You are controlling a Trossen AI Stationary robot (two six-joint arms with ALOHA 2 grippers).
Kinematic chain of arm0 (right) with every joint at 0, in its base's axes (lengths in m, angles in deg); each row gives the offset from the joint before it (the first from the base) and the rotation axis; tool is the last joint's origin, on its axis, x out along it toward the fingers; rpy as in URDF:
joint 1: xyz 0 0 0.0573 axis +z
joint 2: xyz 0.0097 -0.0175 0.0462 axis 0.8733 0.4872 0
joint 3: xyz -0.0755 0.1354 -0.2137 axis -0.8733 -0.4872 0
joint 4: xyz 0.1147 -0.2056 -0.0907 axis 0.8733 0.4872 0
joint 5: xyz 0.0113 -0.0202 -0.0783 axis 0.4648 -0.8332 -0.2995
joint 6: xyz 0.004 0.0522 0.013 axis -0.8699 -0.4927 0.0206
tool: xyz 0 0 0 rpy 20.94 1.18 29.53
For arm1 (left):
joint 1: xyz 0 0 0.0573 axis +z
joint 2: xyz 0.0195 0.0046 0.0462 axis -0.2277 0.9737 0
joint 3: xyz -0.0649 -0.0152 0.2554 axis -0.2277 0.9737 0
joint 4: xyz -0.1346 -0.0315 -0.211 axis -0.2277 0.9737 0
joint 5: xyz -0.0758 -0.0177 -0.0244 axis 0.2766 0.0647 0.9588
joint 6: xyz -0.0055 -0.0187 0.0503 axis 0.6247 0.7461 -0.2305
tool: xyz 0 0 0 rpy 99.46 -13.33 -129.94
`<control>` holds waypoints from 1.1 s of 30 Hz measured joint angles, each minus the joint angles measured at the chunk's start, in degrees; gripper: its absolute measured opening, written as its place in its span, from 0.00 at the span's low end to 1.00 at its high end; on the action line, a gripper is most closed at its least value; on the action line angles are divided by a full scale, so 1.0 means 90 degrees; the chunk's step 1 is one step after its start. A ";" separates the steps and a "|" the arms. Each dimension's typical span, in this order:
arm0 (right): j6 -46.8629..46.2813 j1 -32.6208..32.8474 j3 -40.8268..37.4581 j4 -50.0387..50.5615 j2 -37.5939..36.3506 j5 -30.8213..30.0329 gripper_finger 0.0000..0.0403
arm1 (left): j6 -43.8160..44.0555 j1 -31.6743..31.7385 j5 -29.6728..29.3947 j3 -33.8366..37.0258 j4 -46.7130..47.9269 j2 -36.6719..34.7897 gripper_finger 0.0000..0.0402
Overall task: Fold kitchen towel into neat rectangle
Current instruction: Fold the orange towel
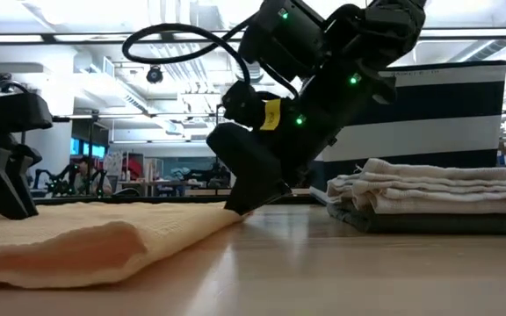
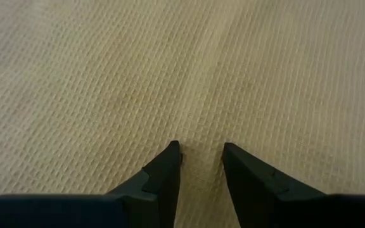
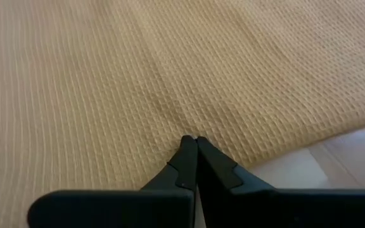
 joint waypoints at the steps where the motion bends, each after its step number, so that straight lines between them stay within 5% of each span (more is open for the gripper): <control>1: 0.0152 0.0000 0.0017 0.0109 -0.0060 0.0039 0.00 | 0.0019 0.0005 0.0049 -0.0002 -0.0028 0.0012 0.28; 10: 0.0699 0.0026 -0.0092 -0.0070 -0.0503 -0.0196 0.00 | -0.0208 0.0000 -0.0482 0.0003 -0.0389 0.0063 0.28; 18: -0.0115 -0.0012 -0.0434 -0.0182 -0.0176 -0.0262 0.00 | -0.0219 -0.0003 -0.0484 0.0005 -0.0420 0.0131 0.28; 33: 0.0286 -0.0036 -0.0185 0.0007 -0.0361 -0.0219 0.00 | -0.0217 -0.0003 -0.0465 0.0003 -0.0475 0.0228 0.28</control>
